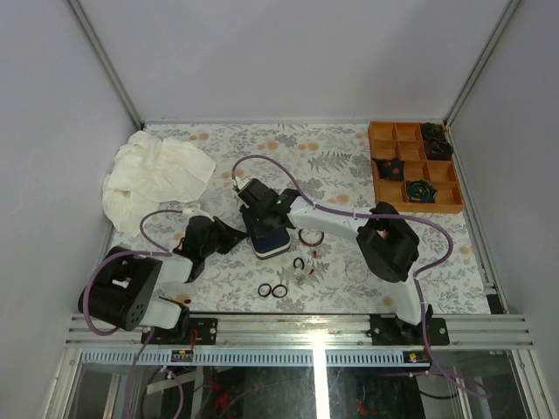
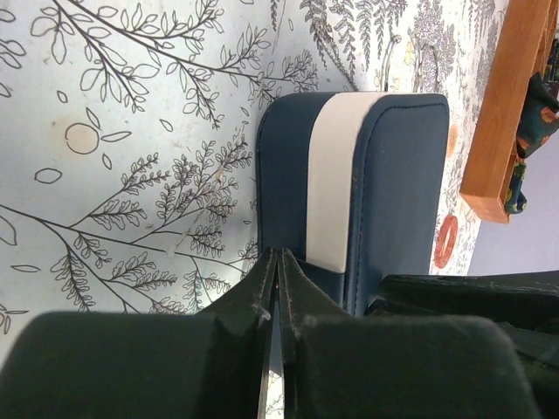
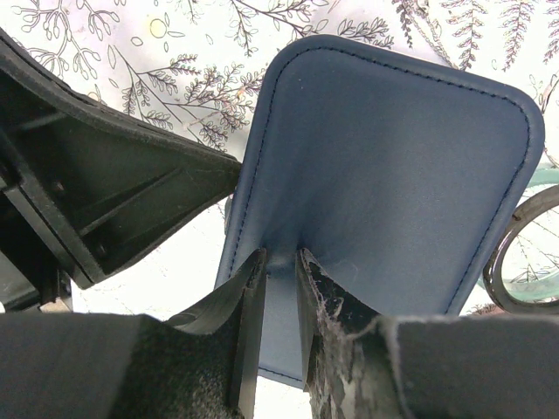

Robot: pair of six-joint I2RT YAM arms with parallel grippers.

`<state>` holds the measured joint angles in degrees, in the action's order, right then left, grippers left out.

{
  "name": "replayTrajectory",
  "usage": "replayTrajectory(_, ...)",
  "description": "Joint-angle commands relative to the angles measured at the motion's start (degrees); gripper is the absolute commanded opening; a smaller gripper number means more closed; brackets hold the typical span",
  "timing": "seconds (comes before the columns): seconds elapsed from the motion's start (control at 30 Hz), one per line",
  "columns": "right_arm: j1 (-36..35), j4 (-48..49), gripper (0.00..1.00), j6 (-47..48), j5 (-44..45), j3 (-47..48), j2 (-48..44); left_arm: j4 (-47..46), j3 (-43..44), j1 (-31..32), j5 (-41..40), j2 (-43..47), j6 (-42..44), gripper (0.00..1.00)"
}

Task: Organize the mixed jewelry
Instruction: Close the jewelry box at the center of the board.

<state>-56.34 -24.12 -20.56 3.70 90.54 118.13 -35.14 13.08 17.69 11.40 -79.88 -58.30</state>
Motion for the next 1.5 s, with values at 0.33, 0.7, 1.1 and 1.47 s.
replayTrajectory(0.33,-1.37,2.2,0.26,-3.23,-7.81,-7.85,9.21,-2.56,1.77,5.87,-2.2,0.21,-2.57,0.0)
replayTrajectory(0.7,-1.33,3.59,0.25,-3.52,-8.8,-9.03,9.74,-2.22,3.56,7.75,-3.66,-1.66,-2.77,0.0)
replayTrajectory(1.1,-1.37,5.25,0.25,-3.88,-10.27,-10.21,11.16,-2.53,4.71,8.32,-4.2,-3.74,-2.61,0.0)
replayTrajectory(1.47,-1.32,5.13,0.25,-3.74,-10.38,-9.84,11.31,-2.12,4.93,8.37,-4.32,-3.49,-2.43,0.0)
